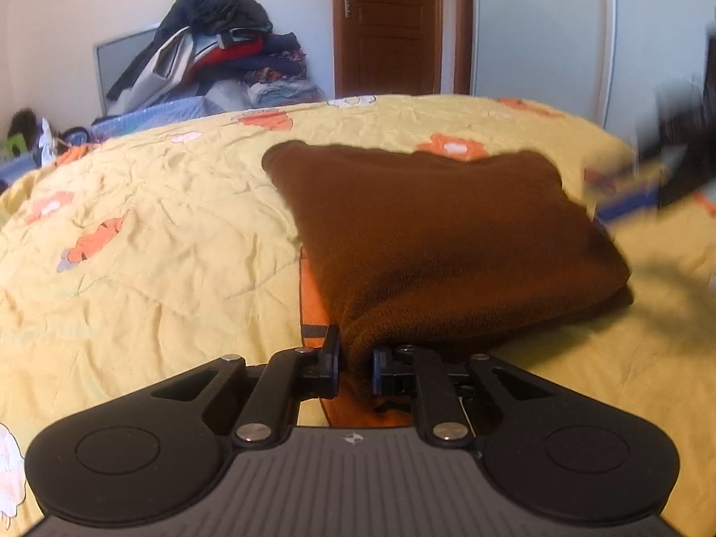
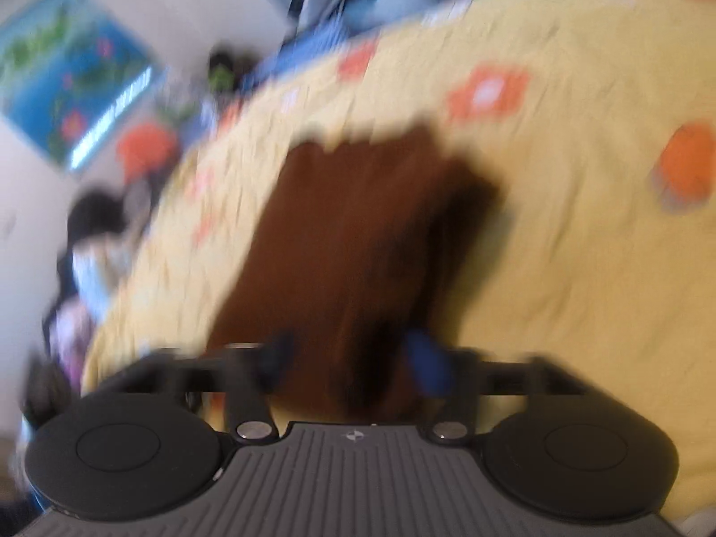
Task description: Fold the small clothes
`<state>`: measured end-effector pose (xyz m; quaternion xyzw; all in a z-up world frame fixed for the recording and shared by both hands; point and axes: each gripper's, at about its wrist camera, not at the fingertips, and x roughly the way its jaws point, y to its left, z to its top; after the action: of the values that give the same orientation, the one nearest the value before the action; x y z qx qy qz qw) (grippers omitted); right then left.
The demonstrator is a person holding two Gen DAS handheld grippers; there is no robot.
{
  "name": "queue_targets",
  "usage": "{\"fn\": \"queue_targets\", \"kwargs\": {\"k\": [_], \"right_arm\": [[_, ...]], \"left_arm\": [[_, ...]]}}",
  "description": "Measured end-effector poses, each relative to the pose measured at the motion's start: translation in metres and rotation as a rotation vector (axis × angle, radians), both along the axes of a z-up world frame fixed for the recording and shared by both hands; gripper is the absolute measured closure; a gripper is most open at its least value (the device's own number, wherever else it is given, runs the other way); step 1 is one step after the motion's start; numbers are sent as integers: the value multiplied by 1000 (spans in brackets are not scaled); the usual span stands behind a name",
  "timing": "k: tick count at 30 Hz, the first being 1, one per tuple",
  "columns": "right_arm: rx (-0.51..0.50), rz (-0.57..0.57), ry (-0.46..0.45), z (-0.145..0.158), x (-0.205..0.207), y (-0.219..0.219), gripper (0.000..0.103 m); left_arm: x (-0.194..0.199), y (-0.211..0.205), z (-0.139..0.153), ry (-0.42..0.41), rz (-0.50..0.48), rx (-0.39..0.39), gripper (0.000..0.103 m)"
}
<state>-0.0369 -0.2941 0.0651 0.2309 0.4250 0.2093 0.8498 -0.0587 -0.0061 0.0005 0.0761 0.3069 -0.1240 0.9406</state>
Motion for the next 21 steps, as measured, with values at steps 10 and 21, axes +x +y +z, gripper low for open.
{"fn": "queue_targets", "kwargs": {"k": [10,21], "right_arm": [[-105,-51,92,-18,94,7,87],[-136,-124,16,2,84,-12,24]], "left_arm": [[-4,1,-6,-42,1,-17,89],[-16,28,20,8,-97,-111,83]]}}
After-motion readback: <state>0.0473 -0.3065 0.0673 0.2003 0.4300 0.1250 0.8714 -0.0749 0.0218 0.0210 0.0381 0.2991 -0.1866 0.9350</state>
